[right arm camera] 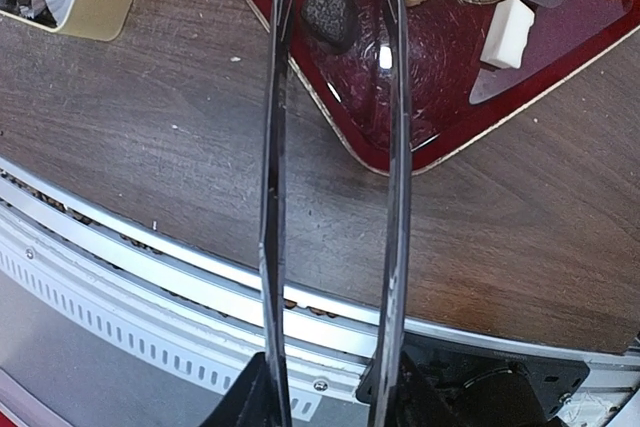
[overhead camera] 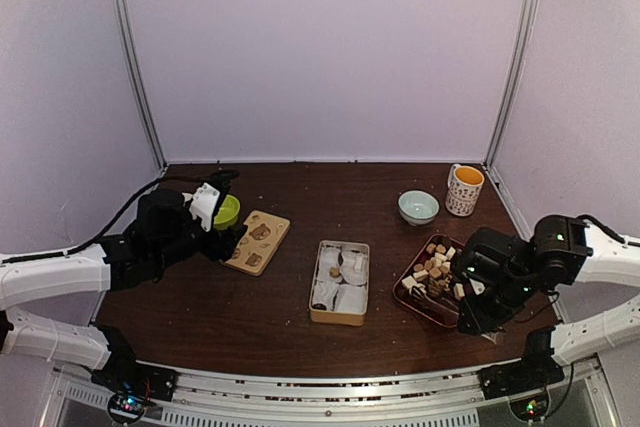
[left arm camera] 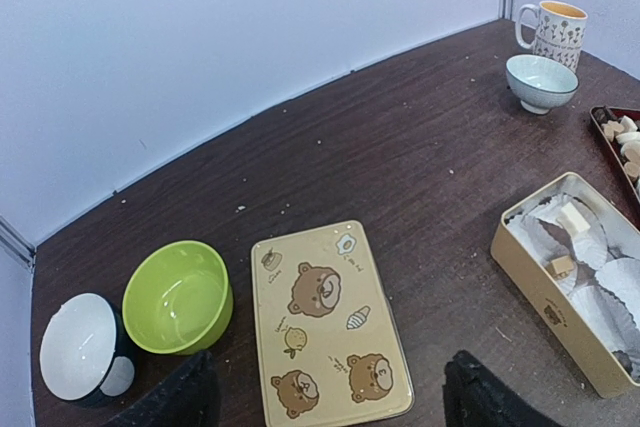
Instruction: Pack the chocolate
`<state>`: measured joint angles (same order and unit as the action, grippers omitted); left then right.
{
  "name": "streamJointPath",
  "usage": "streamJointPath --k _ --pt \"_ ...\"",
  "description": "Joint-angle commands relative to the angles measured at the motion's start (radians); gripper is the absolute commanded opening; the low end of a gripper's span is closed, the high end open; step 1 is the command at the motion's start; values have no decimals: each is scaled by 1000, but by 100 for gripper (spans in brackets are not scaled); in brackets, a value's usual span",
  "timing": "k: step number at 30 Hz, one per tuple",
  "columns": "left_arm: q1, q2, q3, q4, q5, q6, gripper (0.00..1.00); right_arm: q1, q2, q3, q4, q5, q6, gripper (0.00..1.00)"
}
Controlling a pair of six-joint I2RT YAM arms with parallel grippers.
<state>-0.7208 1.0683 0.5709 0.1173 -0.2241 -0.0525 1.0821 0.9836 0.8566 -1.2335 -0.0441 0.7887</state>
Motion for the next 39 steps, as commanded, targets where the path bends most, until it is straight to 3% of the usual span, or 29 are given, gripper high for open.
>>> streamJointPath --k 1,29,39 --pt "3 -2 30 25 5 11 79 -10 -4 -11 27 27 -5 35" --pt "3 8 33 26 9 11 79 -20 12 128 -23 56 -33 22" --pt "3 10 32 26 8 10 79 -19 -42 156 190 -157 -112 20"
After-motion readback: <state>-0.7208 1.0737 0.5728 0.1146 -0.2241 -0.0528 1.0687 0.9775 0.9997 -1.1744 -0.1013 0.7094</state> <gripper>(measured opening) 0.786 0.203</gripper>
